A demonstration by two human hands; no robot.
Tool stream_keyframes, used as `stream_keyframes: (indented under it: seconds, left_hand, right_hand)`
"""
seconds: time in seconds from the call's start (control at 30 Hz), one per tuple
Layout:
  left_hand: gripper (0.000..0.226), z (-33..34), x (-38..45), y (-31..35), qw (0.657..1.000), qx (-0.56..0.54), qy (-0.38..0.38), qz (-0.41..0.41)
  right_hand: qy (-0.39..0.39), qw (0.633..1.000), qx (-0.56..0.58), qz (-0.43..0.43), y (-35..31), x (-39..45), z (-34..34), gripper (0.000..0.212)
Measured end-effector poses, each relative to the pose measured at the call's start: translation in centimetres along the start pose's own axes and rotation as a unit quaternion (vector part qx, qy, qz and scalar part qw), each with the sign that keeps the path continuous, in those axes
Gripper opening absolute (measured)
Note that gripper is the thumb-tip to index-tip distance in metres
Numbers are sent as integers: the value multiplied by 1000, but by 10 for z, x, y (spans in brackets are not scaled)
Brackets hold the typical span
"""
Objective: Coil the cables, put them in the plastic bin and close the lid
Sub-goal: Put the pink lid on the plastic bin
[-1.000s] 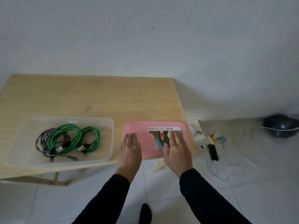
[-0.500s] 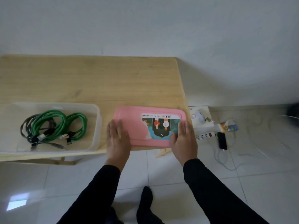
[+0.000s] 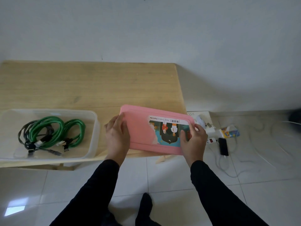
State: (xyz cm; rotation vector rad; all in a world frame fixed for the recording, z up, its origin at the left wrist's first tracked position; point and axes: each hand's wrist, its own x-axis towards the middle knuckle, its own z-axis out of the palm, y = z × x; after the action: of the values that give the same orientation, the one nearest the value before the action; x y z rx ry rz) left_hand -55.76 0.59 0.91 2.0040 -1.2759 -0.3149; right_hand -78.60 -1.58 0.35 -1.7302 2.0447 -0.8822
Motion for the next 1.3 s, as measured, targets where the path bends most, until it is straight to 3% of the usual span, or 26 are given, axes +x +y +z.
stream_keyframes:
  seconds: [0.17, 0.4, 0.6, 0.83, 1.1, 1.3]
  left_hand:
    - [33, -36, 21, 28, 998, -28, 53, 26]
    - [29, -104, 48, -7, 993, -8, 114, 17]
    - [32, -175, 54, -86, 994, 14, 109, -28]
    - [32, -250, 62, -179, 995, 30, 83, -44]
    - [29, -251, 61, -219, 999, 13, 31, -29]
    - [30, -244, 60, -221, 999, 0, 24, -38]
  right_hand:
    - [46, 996, 72, 15, -35, 19, -16, 38]
    - [48, 992, 87, -71, -104, 5, 4, 36]
    - [53, 984, 95, -139, -174, -48, 56, 37]
    - [45, 988, 89, -114, -243, -124, 126, 37]
    - [30, 994, 12, -104, -253, -140, 143, 50]
    - [32, 995, -8, -92, -253, -135, 142, 37]
